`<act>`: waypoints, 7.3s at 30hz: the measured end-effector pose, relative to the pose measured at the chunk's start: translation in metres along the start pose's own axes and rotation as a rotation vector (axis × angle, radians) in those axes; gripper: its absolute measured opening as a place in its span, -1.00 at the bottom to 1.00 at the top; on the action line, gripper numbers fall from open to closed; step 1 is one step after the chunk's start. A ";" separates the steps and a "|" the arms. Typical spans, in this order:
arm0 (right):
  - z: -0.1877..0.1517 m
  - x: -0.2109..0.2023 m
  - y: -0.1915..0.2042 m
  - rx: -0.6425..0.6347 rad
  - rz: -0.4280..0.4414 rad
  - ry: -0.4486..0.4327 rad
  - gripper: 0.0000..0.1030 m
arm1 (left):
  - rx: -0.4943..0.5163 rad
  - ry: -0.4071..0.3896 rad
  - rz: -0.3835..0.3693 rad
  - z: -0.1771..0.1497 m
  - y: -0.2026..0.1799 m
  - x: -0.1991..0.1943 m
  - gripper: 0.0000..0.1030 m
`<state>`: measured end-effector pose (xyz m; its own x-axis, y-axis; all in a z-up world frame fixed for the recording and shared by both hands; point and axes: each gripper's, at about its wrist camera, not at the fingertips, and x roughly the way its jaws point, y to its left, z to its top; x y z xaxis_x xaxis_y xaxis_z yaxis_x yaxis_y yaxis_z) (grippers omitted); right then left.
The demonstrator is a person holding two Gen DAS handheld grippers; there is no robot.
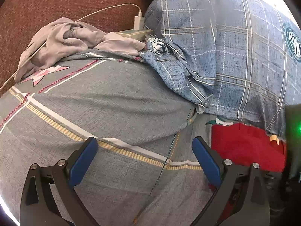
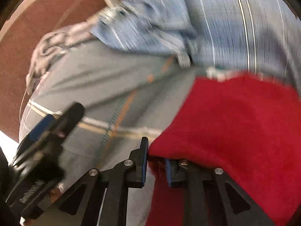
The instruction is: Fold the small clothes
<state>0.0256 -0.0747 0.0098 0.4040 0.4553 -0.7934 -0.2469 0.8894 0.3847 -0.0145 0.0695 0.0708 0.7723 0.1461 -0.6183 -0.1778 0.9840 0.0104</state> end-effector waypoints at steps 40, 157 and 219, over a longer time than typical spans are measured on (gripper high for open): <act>-0.052 -0.167 -0.212 0.071 -0.698 -0.083 -0.89 | 0.174 0.279 -0.290 -0.036 -0.107 0.056 0.96; -0.141 -0.424 -0.403 0.677 -0.712 -0.565 0.23 | 0.388 0.240 -0.475 -0.069 -0.257 -0.034 0.97; -0.109 -0.241 -0.209 0.323 -0.134 -0.250 -0.02 | 0.490 0.265 -0.674 -0.075 -0.223 -0.058 0.97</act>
<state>-0.1159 -0.3745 0.0693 0.6245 0.2954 -0.7230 0.0948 0.8902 0.4455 -0.0651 -0.1664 0.0456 0.4399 -0.4511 -0.7765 0.5951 0.7940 -0.1241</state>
